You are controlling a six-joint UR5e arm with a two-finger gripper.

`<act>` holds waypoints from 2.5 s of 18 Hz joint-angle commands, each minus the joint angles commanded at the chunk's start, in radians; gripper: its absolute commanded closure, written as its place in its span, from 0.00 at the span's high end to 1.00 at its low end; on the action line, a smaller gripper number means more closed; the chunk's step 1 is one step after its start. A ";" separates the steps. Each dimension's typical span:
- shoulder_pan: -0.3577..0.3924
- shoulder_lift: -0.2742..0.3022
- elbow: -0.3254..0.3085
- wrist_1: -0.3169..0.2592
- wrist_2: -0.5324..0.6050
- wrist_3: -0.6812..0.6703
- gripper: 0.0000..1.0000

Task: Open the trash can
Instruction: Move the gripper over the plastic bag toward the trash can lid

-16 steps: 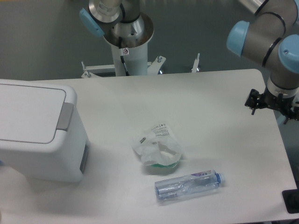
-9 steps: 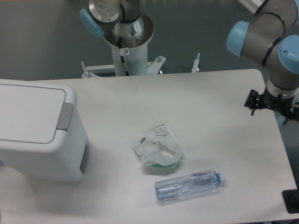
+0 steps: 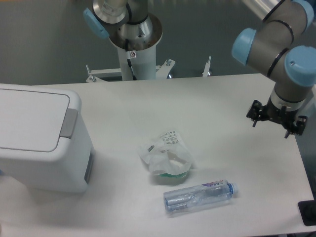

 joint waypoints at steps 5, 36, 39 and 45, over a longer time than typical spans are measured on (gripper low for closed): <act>-0.018 0.017 -0.023 -0.001 -0.034 -0.012 1.00; -0.433 0.143 0.130 -0.284 -0.561 -0.824 1.00; -0.454 0.164 0.112 -0.281 -0.581 -0.851 1.00; -0.466 0.175 0.113 -0.281 -0.586 -0.870 1.00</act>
